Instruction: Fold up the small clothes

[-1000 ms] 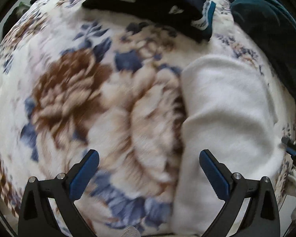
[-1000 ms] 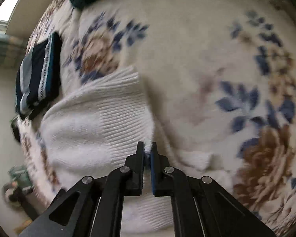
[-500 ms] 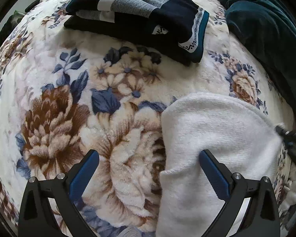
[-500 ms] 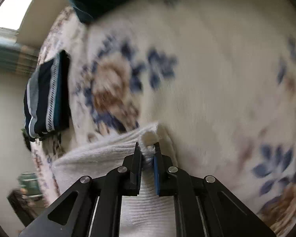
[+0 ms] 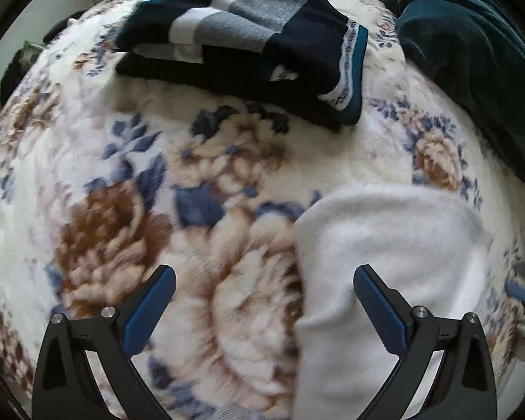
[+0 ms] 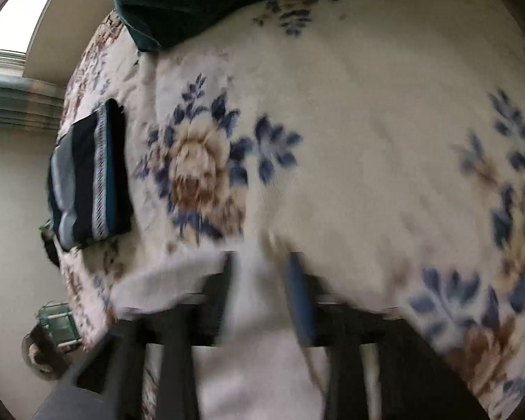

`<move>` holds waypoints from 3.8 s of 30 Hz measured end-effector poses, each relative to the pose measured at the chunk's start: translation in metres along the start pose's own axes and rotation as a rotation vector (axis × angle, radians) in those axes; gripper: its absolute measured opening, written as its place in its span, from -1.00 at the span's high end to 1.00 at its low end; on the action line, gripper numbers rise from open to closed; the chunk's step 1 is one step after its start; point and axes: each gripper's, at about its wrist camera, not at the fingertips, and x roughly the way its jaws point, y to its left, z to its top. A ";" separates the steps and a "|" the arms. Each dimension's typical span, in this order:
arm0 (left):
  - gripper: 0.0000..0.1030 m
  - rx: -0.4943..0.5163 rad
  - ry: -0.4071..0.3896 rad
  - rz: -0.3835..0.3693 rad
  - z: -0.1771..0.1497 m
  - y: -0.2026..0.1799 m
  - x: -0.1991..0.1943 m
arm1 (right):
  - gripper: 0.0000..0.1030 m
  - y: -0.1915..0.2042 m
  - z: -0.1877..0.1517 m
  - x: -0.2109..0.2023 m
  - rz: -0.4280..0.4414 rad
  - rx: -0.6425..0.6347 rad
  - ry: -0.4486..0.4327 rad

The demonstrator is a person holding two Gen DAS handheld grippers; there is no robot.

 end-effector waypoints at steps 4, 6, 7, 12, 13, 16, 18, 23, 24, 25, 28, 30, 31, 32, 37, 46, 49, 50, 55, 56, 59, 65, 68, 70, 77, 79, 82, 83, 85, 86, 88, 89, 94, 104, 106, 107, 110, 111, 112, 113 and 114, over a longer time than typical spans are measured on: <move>-1.00 -0.014 0.021 0.065 -0.031 0.015 -0.007 | -0.14 -0.022 -0.055 -0.012 0.014 0.019 0.078; -1.00 -0.035 0.045 0.070 -0.046 0.021 -0.007 | -0.14 -0.032 -0.083 -0.006 -0.004 0.022 0.115; -1.00 -0.043 0.062 0.078 -0.053 0.023 -0.006 | -0.14 -0.035 -0.093 -0.001 -0.012 0.018 0.127; -1.00 -0.050 0.119 0.082 -0.071 0.024 0.000 | 0.73 -0.027 -0.123 0.011 -0.024 -0.072 0.041; -1.00 -0.050 0.116 0.070 -0.071 0.022 -0.001 | 0.89 -0.018 -0.128 0.009 -0.080 -0.108 0.001; -1.00 -0.046 0.094 0.017 -0.060 0.011 -0.007 | 0.91 -0.007 -0.135 -0.013 -0.154 -0.132 -0.106; -1.00 -0.039 0.074 -0.017 -0.048 0.001 -0.009 | 0.92 -0.007 -0.135 -0.039 -0.184 -0.112 -0.184; -1.00 -0.006 0.071 -0.061 -0.028 -0.022 0.006 | 0.96 -0.033 -0.123 -0.064 -0.258 -0.017 -0.229; -1.00 -0.001 0.082 -0.052 -0.025 -0.024 0.011 | 1.00 -0.040 -0.122 -0.058 -0.294 0.001 -0.215; -1.00 -0.007 0.090 -0.042 -0.024 -0.023 0.012 | 1.00 -0.048 -0.121 -0.051 -0.307 0.010 -0.185; -1.00 -0.032 0.060 -0.020 -0.028 -0.013 0.002 | 0.99 -0.075 -0.110 -0.012 -0.253 0.125 0.003; -1.00 -0.049 0.039 -0.001 -0.035 -0.003 -0.005 | 0.97 -0.072 -0.105 -0.014 -0.256 0.156 0.033; -1.00 -0.066 0.035 0.008 -0.042 0.004 -0.008 | 0.96 -0.062 -0.101 -0.021 -0.242 0.129 0.023; -1.00 -0.088 0.038 0.007 -0.048 0.009 -0.009 | 0.83 -0.043 -0.096 -0.028 -0.225 0.077 0.015; -1.00 -0.215 0.109 -0.143 -0.085 0.018 0.003 | -0.08 0.103 -0.063 -0.016 -0.156 -0.342 0.105; -1.00 -0.160 0.101 -0.238 -0.112 -0.003 0.006 | -0.08 0.315 -0.074 0.162 -0.324 -1.016 0.469; -1.00 -0.177 0.110 -0.263 -0.113 0.000 0.010 | -0.05 0.334 -0.087 0.217 -0.452 -1.126 0.607; -1.00 -0.183 0.116 -0.271 -0.113 0.001 0.012 | 0.31 0.334 -0.089 0.225 -0.469 -1.139 0.618; -1.00 -0.219 0.129 -0.314 -0.113 0.000 0.023 | 0.78 0.346 -0.093 0.235 -0.566 -1.197 0.512; -1.00 -0.211 0.134 -0.314 -0.114 -0.001 0.023 | 0.86 0.347 -0.086 0.234 -0.567 -1.168 0.482; -1.00 -0.196 0.141 -0.318 -0.111 -0.004 0.021 | 1.00 0.337 -0.059 0.232 -0.521 -1.042 0.469; -1.00 -0.145 0.087 -0.207 -0.089 0.009 -0.017 | 0.63 0.320 -0.024 0.186 -0.405 -0.885 0.418; -1.00 -0.109 0.076 -0.170 -0.075 0.005 -0.033 | -0.50 0.294 -0.012 0.115 -0.378 -0.799 0.220; -1.00 -0.080 0.076 -0.162 -0.066 -0.003 -0.041 | -0.63 0.261 -0.018 0.078 -0.420 -0.735 0.141; -1.00 0.058 0.055 -0.146 -0.060 -0.045 -0.061 | -0.84 0.099 -0.059 0.021 -0.472 -0.364 0.077; -1.00 0.089 0.058 -0.156 -0.062 -0.057 -0.066 | -0.83 0.058 -0.075 0.013 -0.459 -0.272 0.064; -1.00 0.131 0.059 -0.166 -0.064 -0.077 -0.072 | -0.83 0.010 -0.094 0.007 -0.377 -0.132 0.067; -1.00 0.141 0.059 -0.172 -0.066 -0.083 -0.074 | -0.84 -0.004 -0.101 0.008 -0.346 -0.085 0.066; -1.00 0.165 0.060 -0.179 -0.069 -0.093 -0.078 | -0.83 -0.021 -0.111 0.014 -0.277 -0.027 0.087; -1.00 0.175 0.061 -0.182 -0.070 -0.097 -0.079 | -0.83 -0.030 -0.117 0.020 -0.246 0.004 0.098; -1.00 0.196 0.060 -0.185 -0.072 -0.106 -0.082 | -0.77 -0.037 -0.125 0.025 -0.197 0.028 0.104; -1.00 0.204 0.058 -0.187 -0.073 -0.108 -0.083 | -0.36 -0.043 -0.131 0.027 -0.156 0.051 0.092; -1.00 0.230 0.053 -0.183 -0.076 -0.115 -0.085 | 0.80 -0.053 -0.143 0.028 -0.160 0.070 0.029; -1.00 -0.013 0.028 -0.314 -0.058 -0.050 -0.060 | 0.23 -0.063 -0.136 0.019 -0.098 0.140 0.100; -1.00 -0.082 0.071 -0.363 -0.055 -0.028 -0.036 | -0.52 -0.071 -0.131 0.007 -0.033 0.192 0.055; -1.00 -0.117 0.099 -0.378 -0.054 -0.018 -0.025 | -0.65 -0.077 -0.131 0.002 0.016 0.222 0.024; -1.00 -0.188 0.130 -0.450 -0.054 0.003 0.004 | -0.65 -0.102 -0.146 0.004 0.129 0.357 0.020; -1.00 -0.195 0.146 -0.477 -0.054 0.006 0.013 | -0.65 -0.108 -0.155 0.009 0.178 0.401 0.025; -1.00 -0.203 0.168 -0.498 -0.055 0.007 0.023 | -0.65 -0.111 -0.164 0.016 0.217 0.430 0.038; -1.00 -0.215 0.187 -0.534 -0.055 0.007 0.033 | -0.65 -0.115 -0.176 0.029 0.261 0.463 0.055; -1.00 -0.222 0.205 -0.561 -0.055 0.006 0.041 | -0.65 -0.117 -0.182 0.039 0.289 0.483 0.060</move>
